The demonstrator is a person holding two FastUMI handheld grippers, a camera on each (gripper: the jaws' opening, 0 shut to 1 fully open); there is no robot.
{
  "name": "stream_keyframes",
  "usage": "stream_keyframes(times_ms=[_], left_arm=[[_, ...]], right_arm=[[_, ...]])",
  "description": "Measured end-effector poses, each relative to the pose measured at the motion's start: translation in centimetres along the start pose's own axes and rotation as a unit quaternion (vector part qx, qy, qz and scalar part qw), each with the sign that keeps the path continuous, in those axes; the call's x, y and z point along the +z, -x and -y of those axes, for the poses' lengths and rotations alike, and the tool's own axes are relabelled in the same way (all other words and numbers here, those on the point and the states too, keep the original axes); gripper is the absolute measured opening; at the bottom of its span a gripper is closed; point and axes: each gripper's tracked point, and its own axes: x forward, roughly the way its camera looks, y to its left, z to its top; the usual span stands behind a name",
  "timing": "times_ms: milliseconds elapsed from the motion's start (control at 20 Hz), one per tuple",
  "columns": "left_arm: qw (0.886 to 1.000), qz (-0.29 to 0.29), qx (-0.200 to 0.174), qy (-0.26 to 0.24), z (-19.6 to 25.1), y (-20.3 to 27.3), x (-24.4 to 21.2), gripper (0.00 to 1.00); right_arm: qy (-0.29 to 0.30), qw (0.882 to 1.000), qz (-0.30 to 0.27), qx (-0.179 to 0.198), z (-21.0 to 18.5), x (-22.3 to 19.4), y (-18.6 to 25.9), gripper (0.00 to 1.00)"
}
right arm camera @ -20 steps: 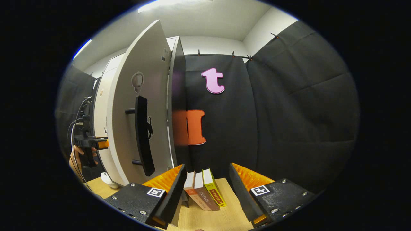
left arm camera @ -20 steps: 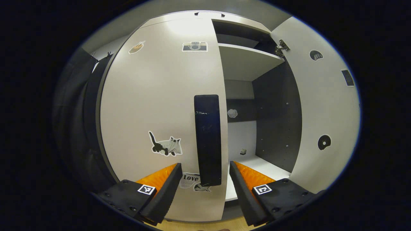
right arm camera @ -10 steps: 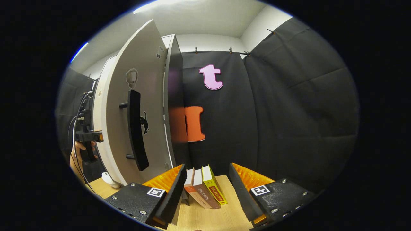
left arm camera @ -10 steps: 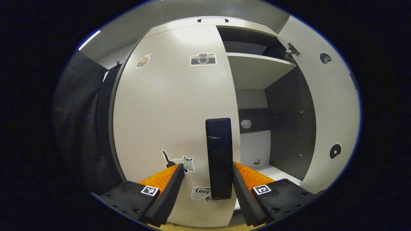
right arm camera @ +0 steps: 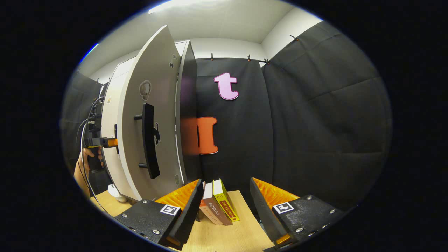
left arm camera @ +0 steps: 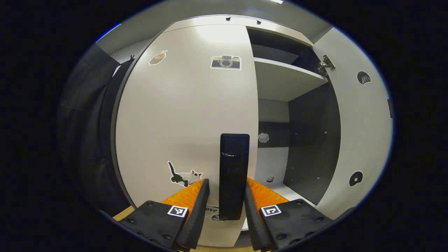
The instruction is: Open the right door of the double-door shoe cabinet with the right hand, and open the left door with the left hand.
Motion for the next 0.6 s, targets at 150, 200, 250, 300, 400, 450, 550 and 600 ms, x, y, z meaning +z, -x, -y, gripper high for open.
stream_keyframes(times_ms=[150,200,250,300,400,450,550,600], left_arm=[[1.000,-0.002,0.002,-0.005,0.3,-0.1,-0.1,0.40],[1.000,-0.003,0.002,-0.005,0.2,-0.1,0.0,0.38],[1.000,-0.002,0.002,-0.003,0.2,-0.1,0.1,0.38],[1.000,-0.004,0.000,-0.002,0.3,-0.1,0.0,0.35],[1.000,-0.007,-0.004,0.000,0.3,0.0,-0.1,0.30],[1.000,-0.009,-0.006,0.001,0.2,0.2,-0.2,0.30],[1.000,-0.011,-0.004,0.008,0.1,0.7,0.0,0.31],[1.000,-0.011,-0.008,0.005,0.1,0.7,-0.3,0.27]], right_arm=[[0.003,1.000,-0.003,-0.009,0.9,-0.2,0.8,0.82],[0.004,1.000,-0.003,-0.014,1.5,-0.1,1.2,0.82],[0.003,1.000,-0.002,-0.019,1.9,0.1,1.4,0.82],[-0.002,1.000,-0.001,-0.021,2.1,0.3,1.6,0.82],[-0.012,1.000,0.003,-0.017,1.9,0.6,2.2,0.82],[-0.014,1.000,0.004,-0.015,1.7,0.7,2.3,0.82],[-0.010,1.000,0.001,-0.015,1.5,0.5,2.6,0.82],[-0.006,1.000,0.001,-0.016,1.2,0.5,2.7,0.82]])
